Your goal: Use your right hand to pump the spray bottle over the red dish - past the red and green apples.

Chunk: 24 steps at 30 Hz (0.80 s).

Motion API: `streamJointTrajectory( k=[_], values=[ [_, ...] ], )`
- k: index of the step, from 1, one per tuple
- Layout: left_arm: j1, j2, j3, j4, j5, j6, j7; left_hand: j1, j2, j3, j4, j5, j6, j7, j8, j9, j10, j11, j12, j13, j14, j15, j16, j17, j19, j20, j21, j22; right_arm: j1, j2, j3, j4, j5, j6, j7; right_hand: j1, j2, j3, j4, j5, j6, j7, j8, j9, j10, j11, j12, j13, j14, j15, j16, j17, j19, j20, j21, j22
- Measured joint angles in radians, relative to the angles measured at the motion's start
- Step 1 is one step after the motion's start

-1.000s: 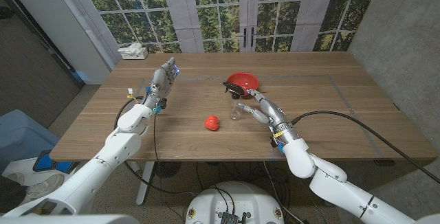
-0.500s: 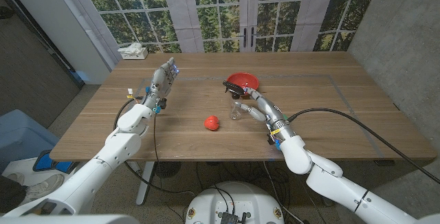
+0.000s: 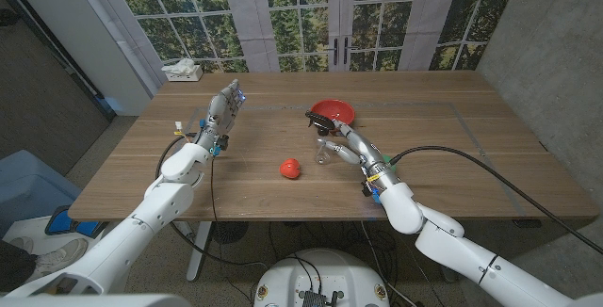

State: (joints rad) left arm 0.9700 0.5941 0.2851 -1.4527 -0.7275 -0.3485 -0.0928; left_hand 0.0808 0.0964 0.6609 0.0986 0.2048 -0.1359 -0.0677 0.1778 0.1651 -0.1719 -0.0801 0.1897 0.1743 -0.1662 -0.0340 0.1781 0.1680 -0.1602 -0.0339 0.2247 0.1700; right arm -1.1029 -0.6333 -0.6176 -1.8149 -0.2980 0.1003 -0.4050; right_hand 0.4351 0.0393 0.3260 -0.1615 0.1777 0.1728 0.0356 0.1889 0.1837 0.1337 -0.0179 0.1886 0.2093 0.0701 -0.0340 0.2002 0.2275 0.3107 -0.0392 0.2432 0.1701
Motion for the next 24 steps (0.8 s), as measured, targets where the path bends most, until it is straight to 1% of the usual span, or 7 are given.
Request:
streamJointTrajectory(
  k=[1, 2, 6, 13, 16, 21, 24],
  values=[
    [0.001, 0.0, 0.0, -0.001, 0.0, 0.0, 0.0, 0.0, 0.0, -0.001, -0.001, 0.0, 0.0, 0.0, 0.0, 0.0, 0.0, 0.0, 0.0, 0.0, 0.0, 0.0, 0.0, 0.0, 0.0, 0.0, 0.0, 0.0, 0.005, 0.004, -0.002, 0.007, 0.004, 0.004, 0.002, 0.011, -0.01, 0.0, 0.0, 0.0, 0.0, 0.0, 0.0, 0.0, 0.0, 0.0, 0.0, 0.0, 0.0, 0.0, 0.0, 0.0, 0.0, 0.0, 0.0, 0.0],
    [0.001, 0.0, 0.0, -0.001, 0.0, 0.0, 0.001, 0.0, 0.0, -0.001, -0.001, 0.0, 0.0, 0.0, 0.0, 0.0, 0.0, 0.0, 0.0, 0.0, 0.0, 0.0, 0.0, 0.0, 0.0, 0.0, 0.0, 0.0, 0.007, 0.005, -0.002, 0.01, 0.005, 0.006, 0.003, 0.011, -0.011, 0.0, 0.0, 0.0, 0.0, 0.0, 0.0, 0.0, 0.0, 0.0, 0.0, 0.0, 0.0, 0.0, 0.0, 0.0, 0.0, 0.0, 0.0, 0.0],
    [0.004, 0.002, -0.001, -0.005, 0.0, 0.001, 0.002, 0.0, 0.0, -0.001, -0.001, 0.0, 0.0, 0.0, 0.0, 0.0, 0.0, 0.0, 0.0, 0.0, 0.0, 0.0, 0.0, 0.0, 0.002, -0.002, 0.0, 0.0, 0.02, 0.014, -0.007, 0.032, 0.02, 0.024, 0.011, 0.011, -0.011, 0.0, 0.0, 0.0, 0.0, 0.0, 0.0, 0.0, 0.0, 0.0, 0.0, 0.0, 0.0, 0.0, 0.0, -0.002, 0.0, 0.0, 0.0, 0.0],
    [0.005, 0.005, -0.002, -0.008, 0.0, 0.003, 0.004, 0.0, 0.0, -0.001, -0.001, 0.0, 0.0, 0.0, 0.0, 0.0, 0.0, 0.0, 0.0, 0.0, 0.0, 0.0, 0.0, 0.0, 0.005, -0.005, 0.0, 0.0, 0.044, 0.033, -0.015, 0.068, 0.04, 0.051, 0.021, 0.011, -0.011, -0.003, -0.003, 0.0, 0.0, 0.0, 0.0, 0.0, 0.0, 0.0, 0.004, 0.0, 0.009, 0.009, 0.008, -0.005, 0.01, 0.011, 0.0, 0.0],
    [0.005, 0.005, -0.002, -0.008, 0.0, 0.004, 0.004, 0.0, 0.0, 0.002, -0.004, 0.0, 0.0, 0.0, 0.0, 0.0, 0.0, 0.0, 0.0, 0.0, 0.0, 0.0, 0.0, 0.0, 0.005, -0.005, 0.0, 0.0, 0.054, 0.041, -0.018, 0.083, 0.05, 0.062, 0.025, 0.011, -0.011, -0.003, -0.003, 0.0, -0.003, -0.008, 0.0, 0.0, 0.0, 0.0, 0.004, 0.0, 0.011, 0.011, 0.008, -0.005, 0.007, 0.015, -0.007, 0.0],
    [0.003, 0.006, -0.002, -0.008, 0.0, 0.006, 0.002, 0.0, 0.0, 0.002, -0.004, 0.0, 0.0, 0.0, 0.0, 0.0, 0.0, 0.0, 0.0, 0.0, 0.0, 0.0, 0.0, 0.0, 0.005, -0.005, -0.007, 0.0, 0.067, 0.055, -0.023, 0.107, 0.062, 0.077, 0.027, 0.011, -0.011, -0.003, -0.003, 0.0, -0.002, -0.009, 0.004, 0.005, -0.004, -0.004, 0.004, 0.0, 0.011, 0.011, 0.008, -0.005, 0.003, 0.032, -0.007, 0.004],
    [0.002, 0.006, -0.002, -0.008, 0.0, 0.007, 0.002, 0.0, 0.0, 0.002, -0.004, 0.0, 0.0, 0.0, 0.0, 0.0, 0.0, 0.0, 0.0, 0.0, 0.0, 0.0, 0.0, 0.0, 0.005, -0.005, -0.007, 0.0, 0.073, 0.061, -0.026, 0.118, 0.067, 0.087, 0.028, 0.011, -0.011, -0.003, -0.003, 0.0, -0.002, -0.009, 0.004, 0.005, -0.006, -0.006, 0.004, 0.0, 0.015, 0.015, 0.008, -0.002, 0.01, 0.04, -0.007, 0.005]
  ],
)
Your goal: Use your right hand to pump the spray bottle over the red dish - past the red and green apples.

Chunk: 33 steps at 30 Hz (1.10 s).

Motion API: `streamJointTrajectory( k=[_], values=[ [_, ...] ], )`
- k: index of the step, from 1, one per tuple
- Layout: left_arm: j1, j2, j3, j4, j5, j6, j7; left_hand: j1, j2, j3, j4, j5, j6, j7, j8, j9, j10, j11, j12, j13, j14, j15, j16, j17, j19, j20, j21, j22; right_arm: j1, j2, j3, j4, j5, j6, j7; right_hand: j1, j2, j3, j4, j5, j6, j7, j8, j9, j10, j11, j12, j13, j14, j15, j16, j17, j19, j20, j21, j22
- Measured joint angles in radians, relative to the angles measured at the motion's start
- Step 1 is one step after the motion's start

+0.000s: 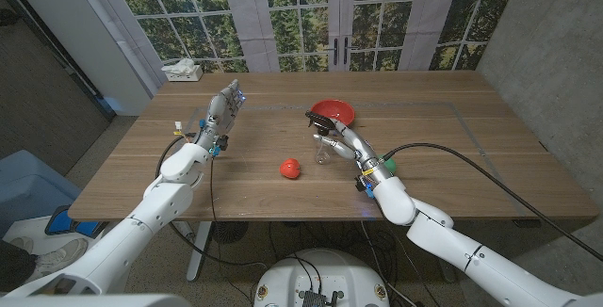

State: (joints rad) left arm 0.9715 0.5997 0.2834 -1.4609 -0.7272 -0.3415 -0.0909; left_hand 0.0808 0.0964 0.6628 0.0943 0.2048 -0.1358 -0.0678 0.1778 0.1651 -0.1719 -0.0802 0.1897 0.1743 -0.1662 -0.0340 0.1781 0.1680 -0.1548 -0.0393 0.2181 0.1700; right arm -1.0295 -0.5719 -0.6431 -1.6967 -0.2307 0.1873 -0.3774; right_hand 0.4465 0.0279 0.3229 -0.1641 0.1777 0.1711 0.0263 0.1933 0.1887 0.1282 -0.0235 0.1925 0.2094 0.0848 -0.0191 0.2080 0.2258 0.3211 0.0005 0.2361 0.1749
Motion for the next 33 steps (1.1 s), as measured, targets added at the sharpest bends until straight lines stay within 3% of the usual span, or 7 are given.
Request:
streamJointTrajectory(
  k=[8, 14, 19, 27, 30, 33],
  values=[
    [-0.003, 0.0, 0.002, 0.0, 0.001, 0.003, 0.0, 0.0, 0.0, -0.003, -0.003, 0.0, 0.0, 0.0, 0.0, 0.0, 0.0, 0.0, 0.0, 0.0, 0.0, 0.0, 0.0, 0.0, 0.005, 0.005, 0.0, 0.0, 0.015, 0.015, -0.007, 0.027, 0.008, 0.02, 0.0, 0.0, 0.0, -0.003, 0.003, 0.001, 0.005, -0.005, 0.0, 0.0, 0.0, 0.0, 0.0, 0.0, 0.011, 0.0, 0.007, 0.0, -0.002, 0.009, 0.0, 0.0],
    [-0.003, 0.0, 0.004, 0.0, 0.002, 0.005, 0.001, 0.0, 0.0, -0.001, -0.005, 0.0, 0.0, 0.0, 0.0, 0.0, -0.002, 0.002, 0.0, 0.0, 0.0, 0.0, 0.0, 0.0, 0.005, 0.005, -0.004, 0.0, 0.026, 0.028, -0.012, 0.047, 0.015, 0.04, -0.001, 0.0, 0.0, -0.003, 0.003, 0.004, 0.016, -0.023, 0.0, 0.0, 0.0, 0.0, 0.0, 0.002, 0.012, 0.001, 0.015, 0.008, 0.002, 0.041, 0.0, 0.0],
    [-0.004, 0.0, 0.006, 0.0, 0.004, 0.007, 0.004, 0.0, 0.0, -0.001, -0.005, 0.0, 0.0, 0.0, 0.0, 0.0, 0.0, 0.007, 0.0, 0.0, 0.0, 0.0, 0.0, 0.0, 0.005, 0.005, -0.004, 0.0, 0.035, 0.039, -0.016, 0.065, 0.026, 0.06, 0.001, 0.016, -0.016, -0.003, 0.003, 0.004, 0.017, -0.031, 0.007, 0.0, 0.0, 0.0, 0.004, 0.002, 0.012, 0.001, 0.015, 0.009, 0.003, 0.053, -0.008, 0.0],
    [-0.003, -0.001, 0.006, -0.007, 0.006, 0.011, 0.011, 0.0, 0.0, -0.001, -0.005, 0.0, 0.0, 0.0, 0.0, 0.0, 0.0, 0.007, 0.0, 0.0, 0.0, 0.0, 0.0, 0.0, 0.005, 0.005, -0.004, 0.0, 0.047, 0.055, -0.021, 0.086, 0.043, 0.083, 0.013, 0.016, -0.016, -0.003, 0.003, 0.004, 0.024, -0.038, 0.007, 0.0, 0.0, 0.0, 0.004, 0.002, 0.013, 0.001, 0.023, 0.014, -0.002, 0.059, -0.008, 0.005],
    [-0.003, -0.001, 0.006, -0.009, 0.006, 0.011, 0.012, 0.0, 0.0, -0.001, -0.005, 0.0, 0.0, 0.0, 0.0, 0.0, 0.0, 0.007, 0.0, 0.0, 0.0, 0.0, 0.0, 0.0, 0.005, 0.005, -0.004, 0.0, 0.052, 0.061, -0.024, 0.093, 0.046, 0.086, 0.017, 0.032, 0.001, -0.002, 0.003, 0.007, 0.035, -0.049, 0.014, 0.0, 0.0, 0.0, 0.005, 0.002, 0.016, -0.002, 0.023, 0.017, -0.002, 0.059, -0.008, 0.005],
    [-0.001, -0.001, 0.007, -0.011, 0.007, 0.011, 0.013, 0.0, 0.0, -0.001, -0.005, 0.0, 0.0, 0.0, 0.0, 0.0, 0.0, 0.007, 0.0, 0.0, 0.0, 0.0, 0.0, 0.0, 0.005, 0.005, -0.004, 0.0, 0.056, 0.065, -0.026, 0.098, 0.05, 0.088, 0.022, 0.07, 0.015, 0.01, -0.01, 0.012, 0.053, -0.09, 0.021, 0.0, 0.0, 0.0, 0.008, 0.002, 0.016, -0.002, 0.023, 0.022, -0.002, 0.059, -0.008, 0.005]
  ],
)
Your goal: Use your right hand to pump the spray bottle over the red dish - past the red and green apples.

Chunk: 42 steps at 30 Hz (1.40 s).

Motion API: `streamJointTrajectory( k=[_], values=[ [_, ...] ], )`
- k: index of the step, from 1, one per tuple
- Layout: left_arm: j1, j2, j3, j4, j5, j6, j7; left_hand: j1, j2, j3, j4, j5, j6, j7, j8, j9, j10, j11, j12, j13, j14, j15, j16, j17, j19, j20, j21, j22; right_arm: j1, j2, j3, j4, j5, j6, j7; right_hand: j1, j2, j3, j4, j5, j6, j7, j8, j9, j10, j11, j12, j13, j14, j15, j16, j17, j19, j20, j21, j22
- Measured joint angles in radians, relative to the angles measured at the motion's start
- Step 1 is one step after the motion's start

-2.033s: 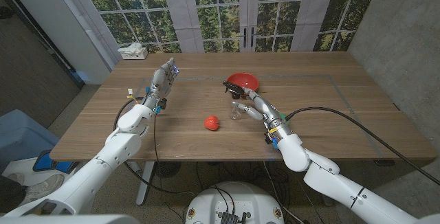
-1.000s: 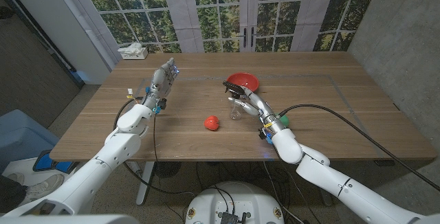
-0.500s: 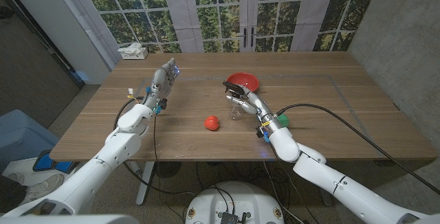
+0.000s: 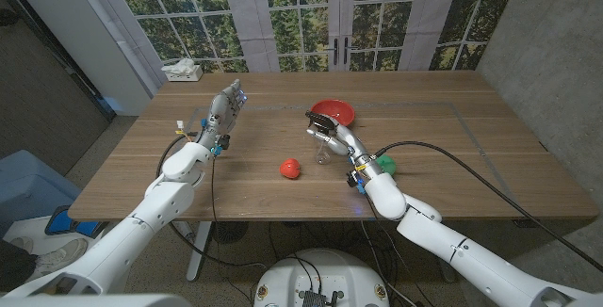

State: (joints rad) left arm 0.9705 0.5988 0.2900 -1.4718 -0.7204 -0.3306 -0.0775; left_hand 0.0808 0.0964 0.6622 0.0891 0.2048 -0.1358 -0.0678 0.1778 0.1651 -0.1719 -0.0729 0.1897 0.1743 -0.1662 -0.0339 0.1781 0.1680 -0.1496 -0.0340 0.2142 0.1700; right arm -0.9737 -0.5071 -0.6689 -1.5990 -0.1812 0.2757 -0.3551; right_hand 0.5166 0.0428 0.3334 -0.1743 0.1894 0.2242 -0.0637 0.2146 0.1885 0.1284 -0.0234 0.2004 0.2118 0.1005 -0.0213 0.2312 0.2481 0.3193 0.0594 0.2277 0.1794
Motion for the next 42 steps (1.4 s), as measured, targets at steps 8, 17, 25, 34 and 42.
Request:
streamJointTrajectory(
  k=[8, 17, 25, 34, 42],
  values=[
    [0.007, 0.0, 0.0, -0.008, 0.001, 0.001, 0.008, 0.0, 0.0, -0.004, -0.004, 0.0, 0.004, 0.004, 0.0, 0.0, 0.0, 0.0, 0.0, 0.0, 0.0, 0.0, 0.0, 0.0, 0.0, 0.0, -0.004, 0.0, 0.014, 0.009, -0.007, 0.008, 0.012, 0.002, 0.019, 0.028, 0.003, 0.009, 0.002, 0.0, 0.015, -0.064, 0.0, 0.0, -0.02, -0.009, 0.0, 0.005, -0.012, 0.004, 0.0, 0.009, -0.007, 0.007, -0.007, 0.0],
    [0.017, 0.003, -0.001, -0.02, 0.003, 0.002, 0.015, 0.0, 0.0, -0.003, -0.006, 0.0, 0.006, 0.006, 0.0, 0.0, 0.0, 0.0, 0.0, 0.0, 0.0, 0.0, 0.0, 0.0, 0.0, 0.0, -0.004, 0.0, 0.025, 0.018, -0.012, 0.017, 0.034, 0.01, 0.043, 0.051, 0.009, 0.013, -0.002, 0.0, 0.045, -0.088, 0.008, 0.0, -0.025, -0.014, 0.0, 0.005, -0.024, 0.005, 0.0, 0.015, -0.013, 0.012, -0.015, 0.0],
    [0.026, 0.008, -0.005, -0.032, 0.003, 0.002, 0.019, 0.0, 0.0, 0.0, -0.008, 0.0, 0.006, 0.005, 0.0, 0.0, -0.005, 0.005, 0.0, 0.0, 0.0, 0.0, 0.0, 0.0, 0.004, -0.004, -0.004, 0.0, 0.031, 0.027, -0.012, 0.024, 0.075, 0.01, 0.069, 0.105, 0.062, 0.039, 0.009, 0.0, 0.085, -0.133, 0.016, 0.0, -0.032, -0.043, 0.0, 0.005, -0.035, -0.008, 0.019, 0.033, -0.023, -0.017, -0.015, 0.005],
    [0.031, 0.013, -0.006, -0.039, 0.002, 0.006, 0.018, 0.0, 0.0, 0.0, -0.008, 0.0, 0.011, 0.011, 0.0, 0.001, 0.0, 0.011, 0.0, 0.0, 0.0, 0.0, 0.0, 0.0, 0.004, -0.004, -0.004, 0.0, 0.036, 0.043, -0.006, 0.032, 0.1, -0.006, 0.067, 0.154, 0.08, 0.049, 0.004, -0.008, 0.062, -0.115, 0.0, 0.0, -0.012, -0.055, 0.015, 0.005, 0.023, -0.016, 0.052, 0.052, 0.008, -0.025, -0.008, 0.005],
    [0.031, 0.014, -0.006, -0.039, -0.002, 0.008, 0.011, 0.0, 0.0, -0.004, -0.012, 0.0, 0.011, 0.011, 0.004, 0.005, 0.0, 0.011, 0.0, 0.0, 0.0, 0.0, 0.0, 0.0, 0.004, -0.004, -0.007, 0.0, 0.041, 0.052, -0.003, 0.032, 0.124, -0.036, 0.068, 0.222, 0.146, 0.09, 0.006, -0.008, 0.062, -0.136, -0.004, 0.005, 0.017, -0.092, 0.028, 0.014, 0.063, -0.016, 0.097, 0.087, 0.033, -0.058, 0.008, 0.009]
  ],
)
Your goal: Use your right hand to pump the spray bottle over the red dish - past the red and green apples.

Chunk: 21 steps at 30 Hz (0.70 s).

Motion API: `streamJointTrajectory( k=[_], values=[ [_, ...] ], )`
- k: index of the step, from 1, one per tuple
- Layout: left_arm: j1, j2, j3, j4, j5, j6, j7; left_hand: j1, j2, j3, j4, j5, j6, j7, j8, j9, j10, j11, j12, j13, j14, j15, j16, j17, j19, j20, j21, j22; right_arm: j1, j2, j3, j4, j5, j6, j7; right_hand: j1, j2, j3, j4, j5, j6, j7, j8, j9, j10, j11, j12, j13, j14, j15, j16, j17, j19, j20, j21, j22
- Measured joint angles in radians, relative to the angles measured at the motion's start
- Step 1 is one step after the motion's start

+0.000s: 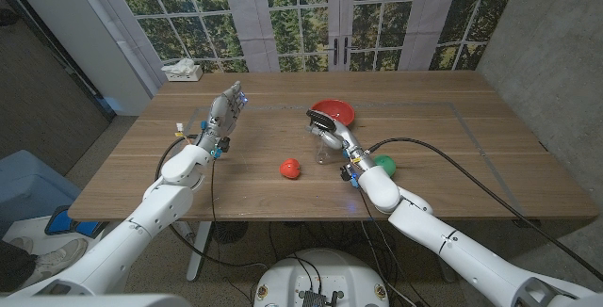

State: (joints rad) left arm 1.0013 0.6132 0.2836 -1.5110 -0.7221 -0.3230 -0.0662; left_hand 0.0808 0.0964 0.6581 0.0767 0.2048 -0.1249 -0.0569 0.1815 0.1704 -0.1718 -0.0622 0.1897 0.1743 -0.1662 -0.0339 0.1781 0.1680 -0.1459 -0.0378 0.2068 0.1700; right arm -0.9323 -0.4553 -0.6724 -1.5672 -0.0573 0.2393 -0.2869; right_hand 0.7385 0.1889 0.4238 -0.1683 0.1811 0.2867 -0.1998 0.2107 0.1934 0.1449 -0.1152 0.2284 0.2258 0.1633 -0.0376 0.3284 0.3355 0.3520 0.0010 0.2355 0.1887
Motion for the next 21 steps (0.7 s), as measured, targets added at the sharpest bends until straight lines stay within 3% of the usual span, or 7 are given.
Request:
streamJointTrajectory(
  k=[2, 5, 9, 15, 19, 21],
  values=[
    [0.0, 0.0, 0.0, 0.0, 0.0, 0.0, 0.0, 0.0, 0.0, 0.0, 0.0, 0.0, 0.0, 0.0, 0.0, 0.0, 0.0, 0.0, 0.0, 0.0, 0.0, 0.0, 0.0, 0.0, 0.0, 0.0, 0.0, 0.0, 0.0, 0.0, 0.0, 0.0, 0.001, -0.005, -0.002, 0.016, 0.002, 0.007, 0.007, 0.0, 0.014, -0.006, 0.0, 0.0, 0.023, -0.007, 0.011, 0.006, 0.04, -0.001, 0.036, 0.026, 0.018, -0.018, 0.013, 0.004],
    [-0.002, 0.0, 0.0, 0.001, -0.002, 0.0, -0.004, 0.0, 0.0, 0.0, 0.0, 0.0, 0.0, 0.0, 0.0, 0.0, 0.0, 0.0, 0.0, 0.0, 0.0, 0.0, 0.0, 0.0, 0.005, 0.006, 0.0, 0.0, 0.001, 0.005, 0.0, -0.003, 0.0, -0.02, -0.01, 0.049, 0.011, 0.02, 0.02, 0.0, 0.031, -0.017, 0.0, 0.0, 0.056, -0.019, 0.026, 0.016, 0.093, -0.001, 0.097, 0.079, 0.061, -0.023, 0.036, 0.013],
    [-0.003, 0.0, 0.0, 0.004, -0.004, 0.0, -0.007, 0.0, 0.0, 0.0, 0.0, 0.0, 0.0, 0.0, 0.0, 0.0, 0.0, 0.0, 0.0, 0.0, 0.0, 0.0, 0.0, 0.0, 0.005, 0.005, 0.0, 0.0, 0.003, 0.008, 0.0, -0.01, 0.0, -0.035, -0.017, 0.077, 0.016, 0.038, 0.038, 0.0, 0.071, -0.021, 0.008, 0.0, 0.084, -0.033, 0.038, 0.027, 0.118, -0.003, 0.163, 0.152, 0.081, -0.044, 0.066, 0.029],
    [-0.005, 0.0, -0.001, 0.008, -0.007, 0.0, -0.012, 0.0, 0.0, 0.0, 0.0, 0.0, 0.004, -0.004, 0.0, 0.0, 0.0, 0.0, 0.0, 0.0, 0.0, 0.0, 0.0, 0.0, 0.009, 0.002, 0.0, 0.0, 0.006, 0.013, -0.001, -0.011, 0.01, -0.04, -0.02, 0.125, 0.017, 0.049, 0.068, 0.0, 0.11, -0.024, 0.008, 0.005, 0.108, -0.049, 0.06, 0.056, 0.222, -0.004, 0.334, 0.334, 0.12, -0.048, 0.16, 0.087],
    [-0.007, 0.0, -0.001, 0.011, -0.008, 0.001, -0.014, 0.0, 0.0, 0.0, 0.0, 0.0, 0.007, 0.0, 0.0, 0.0, 0.0, 0.0, 0.0, 0.0, 0.0, 0.0, 0.0, 0.001, 0.009, 0.002, 0.0, 0.0, 0.006, 0.016, -0.001, -0.011, 0.022, -0.04, -0.023, 0.172, 0.012, 0.085, 0.086, 0.005, 0.14, -0.023, 0.004, 0.008, 0.142, -0.056, 0.082, 0.079, 0.328, -0.009, 0.451, 0.467, 0.163, -0.051, 0.272, 0.169],
    [-0.008, 0.0, -0.001, 0.011, -0.009, 0.001, -0.016, 0.0, 0.0, 0.004, 0.004, 0.0, 0.007, 0.0, 0.0, 0.0, 0.0, 0.0, 0.0, 0.0, 0.0, 0.0, 0.0, 0.002, 0.009, 0.002, 0.0, 0.0, 0.006, 0.018, 0.0, -0.011, 0.029, -0.039, -0.024, 0.199, 0.012, 0.124, 0.095, 0.004, 0.169, -0.023, 0.004, 0.009, 0.155, -0.061, 0.084, 0.094, 0.362, -0.01, 0.493, 0.531, 0.166, -0.048, 0.339, 0.228]
  ],
)
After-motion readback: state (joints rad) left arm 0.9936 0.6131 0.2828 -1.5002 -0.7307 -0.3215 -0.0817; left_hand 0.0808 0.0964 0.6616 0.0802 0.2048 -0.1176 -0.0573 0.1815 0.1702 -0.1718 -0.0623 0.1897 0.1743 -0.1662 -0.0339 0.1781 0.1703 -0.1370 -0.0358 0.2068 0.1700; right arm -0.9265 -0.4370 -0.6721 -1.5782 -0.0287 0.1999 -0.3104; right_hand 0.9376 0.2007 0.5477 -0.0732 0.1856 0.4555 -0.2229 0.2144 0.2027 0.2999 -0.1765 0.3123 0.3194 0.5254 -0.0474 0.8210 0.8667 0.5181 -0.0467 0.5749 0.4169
